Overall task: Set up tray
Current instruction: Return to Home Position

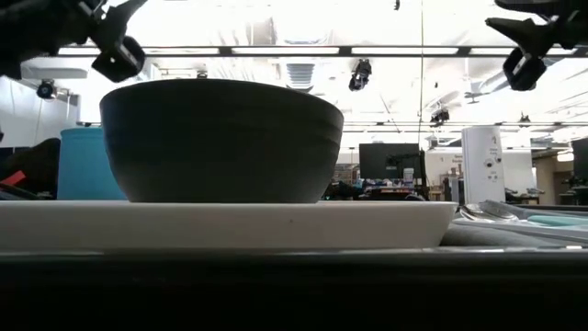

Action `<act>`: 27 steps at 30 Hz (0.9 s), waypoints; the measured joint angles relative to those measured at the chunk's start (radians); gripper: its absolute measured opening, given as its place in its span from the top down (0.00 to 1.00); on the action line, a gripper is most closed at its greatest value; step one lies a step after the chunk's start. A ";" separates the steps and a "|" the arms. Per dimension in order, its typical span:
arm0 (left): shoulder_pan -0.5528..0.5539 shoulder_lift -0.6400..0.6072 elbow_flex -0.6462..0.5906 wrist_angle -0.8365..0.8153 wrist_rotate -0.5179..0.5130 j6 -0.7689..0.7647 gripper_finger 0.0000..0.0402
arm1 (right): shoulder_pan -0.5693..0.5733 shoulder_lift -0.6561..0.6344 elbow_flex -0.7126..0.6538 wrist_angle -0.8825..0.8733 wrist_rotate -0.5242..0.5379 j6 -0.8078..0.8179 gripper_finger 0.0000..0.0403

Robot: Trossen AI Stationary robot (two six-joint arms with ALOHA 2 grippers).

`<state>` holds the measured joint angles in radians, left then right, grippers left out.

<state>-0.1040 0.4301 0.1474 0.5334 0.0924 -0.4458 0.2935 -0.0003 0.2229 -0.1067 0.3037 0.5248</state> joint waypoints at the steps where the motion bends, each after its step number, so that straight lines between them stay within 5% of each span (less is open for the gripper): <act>1: 0.000 -0.019 -0.013 0.001 0.000 -0.001 0.79 | -0.001 0.000 0.007 -0.010 0.007 -0.004 0.79; 9: -0.001 -0.204 -0.135 0.006 0.000 -0.012 0.79 | -0.005 0.000 0.042 -0.105 0.015 -0.016 0.82; 18: -0.001 -0.356 -0.132 -0.213 -0.001 0.008 0.79 | -0.006 0.000 0.034 -0.123 0.014 -0.054 0.81; 27: -0.001 -0.349 -0.137 -0.235 -0.001 0.009 0.79 | -0.006 0.000 0.028 -0.130 0.043 -0.135 0.79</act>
<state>-0.1047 0.0810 0.0108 0.2979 0.0914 -0.4366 0.2871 -0.0002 0.2512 -0.2370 0.3465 0.3902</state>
